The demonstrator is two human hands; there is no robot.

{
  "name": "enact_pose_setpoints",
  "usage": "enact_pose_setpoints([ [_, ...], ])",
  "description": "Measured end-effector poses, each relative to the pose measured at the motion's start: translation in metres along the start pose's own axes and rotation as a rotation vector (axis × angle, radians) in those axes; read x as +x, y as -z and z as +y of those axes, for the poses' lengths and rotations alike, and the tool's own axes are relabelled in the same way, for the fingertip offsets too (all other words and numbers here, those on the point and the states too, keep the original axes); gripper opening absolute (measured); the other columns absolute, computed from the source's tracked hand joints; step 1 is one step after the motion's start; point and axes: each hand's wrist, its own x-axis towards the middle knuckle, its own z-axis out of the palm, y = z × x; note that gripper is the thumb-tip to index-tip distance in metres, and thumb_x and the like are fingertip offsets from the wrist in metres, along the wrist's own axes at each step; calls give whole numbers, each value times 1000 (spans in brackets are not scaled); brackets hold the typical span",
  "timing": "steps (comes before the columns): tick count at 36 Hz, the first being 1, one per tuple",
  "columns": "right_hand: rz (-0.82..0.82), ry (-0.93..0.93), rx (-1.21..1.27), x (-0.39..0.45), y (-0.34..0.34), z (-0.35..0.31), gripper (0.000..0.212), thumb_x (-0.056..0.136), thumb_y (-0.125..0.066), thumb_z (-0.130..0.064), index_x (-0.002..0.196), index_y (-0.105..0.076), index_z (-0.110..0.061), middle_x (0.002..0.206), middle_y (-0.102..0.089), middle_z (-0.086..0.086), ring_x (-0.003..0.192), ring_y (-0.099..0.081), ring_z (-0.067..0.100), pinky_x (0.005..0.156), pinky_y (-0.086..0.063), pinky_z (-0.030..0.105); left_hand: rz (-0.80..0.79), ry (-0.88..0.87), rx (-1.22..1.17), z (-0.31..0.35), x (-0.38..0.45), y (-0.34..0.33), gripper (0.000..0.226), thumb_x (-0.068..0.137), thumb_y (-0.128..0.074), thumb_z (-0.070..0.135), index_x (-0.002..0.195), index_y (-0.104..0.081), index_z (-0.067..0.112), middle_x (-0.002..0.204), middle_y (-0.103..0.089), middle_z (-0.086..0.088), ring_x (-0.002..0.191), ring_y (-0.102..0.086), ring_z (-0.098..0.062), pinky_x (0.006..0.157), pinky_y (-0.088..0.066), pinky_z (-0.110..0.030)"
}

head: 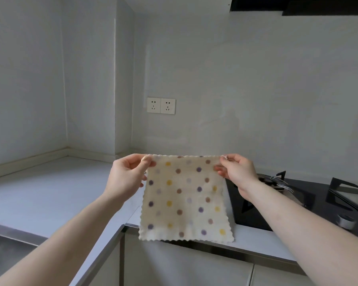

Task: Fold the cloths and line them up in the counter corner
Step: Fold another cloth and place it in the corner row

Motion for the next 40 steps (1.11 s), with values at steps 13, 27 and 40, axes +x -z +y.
enact_pose_setpoints([
  [13, -49, -25, -507, 1, 12, 51, 22, 93, -55, -7, 81, -71, -15, 96, -72, 2, 89, -72, 21, 85, -61, 42, -196, 76, 364, -70, -3, -1, 13, 96, -66, 36, 86, -74, 36, 93, -73, 23, 76, -67, 9, 75, -58, -27],
  [27, -408, 167, -1181, -46, 47, 60, 21, 92, -51, -13, 84, -64, -27, 92, -66, -8, 70, -62, 8, 60, -49, 22, -392, 25, 734, -75, -13, -8, 10, 66, -70, 44, 69, -73, 35, 90, -70, 17, 88, -64, -3, 79, -58, -32],
  [40, -327, 245, -992, -55, 73, 68, 20, 87, -62, -19, 81, -68, -37, 96, -69, -21, 96, -66, -1, 88, -58, 30, -415, 58, 727, -75, -15, -6, 11, 68, -66, 39, 66, -72, 30, 87, -70, 17, 83, -64, -2, 74, -58, -31],
])
